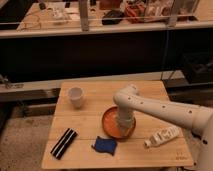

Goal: Push the ceramic bowl across the table

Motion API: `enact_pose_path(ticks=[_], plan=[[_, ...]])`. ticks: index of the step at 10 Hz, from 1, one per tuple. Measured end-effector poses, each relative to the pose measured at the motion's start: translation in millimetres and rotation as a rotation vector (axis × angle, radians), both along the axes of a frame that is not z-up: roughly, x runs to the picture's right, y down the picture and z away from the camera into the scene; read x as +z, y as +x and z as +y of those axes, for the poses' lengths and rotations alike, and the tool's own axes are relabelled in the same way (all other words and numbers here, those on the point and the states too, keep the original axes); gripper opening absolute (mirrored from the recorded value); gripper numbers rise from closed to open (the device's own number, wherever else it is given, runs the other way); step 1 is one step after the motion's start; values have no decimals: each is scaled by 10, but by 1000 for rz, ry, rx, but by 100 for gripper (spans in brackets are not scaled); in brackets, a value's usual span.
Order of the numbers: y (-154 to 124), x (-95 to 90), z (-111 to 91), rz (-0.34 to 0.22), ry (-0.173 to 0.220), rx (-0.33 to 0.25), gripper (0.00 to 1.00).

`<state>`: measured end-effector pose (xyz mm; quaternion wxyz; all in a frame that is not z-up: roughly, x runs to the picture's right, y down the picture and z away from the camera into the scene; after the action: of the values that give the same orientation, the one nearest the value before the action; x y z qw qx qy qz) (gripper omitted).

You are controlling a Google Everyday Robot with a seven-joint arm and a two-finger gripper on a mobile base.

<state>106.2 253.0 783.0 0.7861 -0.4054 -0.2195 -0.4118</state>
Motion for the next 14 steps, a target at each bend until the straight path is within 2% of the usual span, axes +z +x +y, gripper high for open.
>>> enact_pose_path(ticks=[2, 14], plan=[[133, -45, 33, 10, -5, 16, 0], [113, -44, 28, 7, -5, 16, 0]])
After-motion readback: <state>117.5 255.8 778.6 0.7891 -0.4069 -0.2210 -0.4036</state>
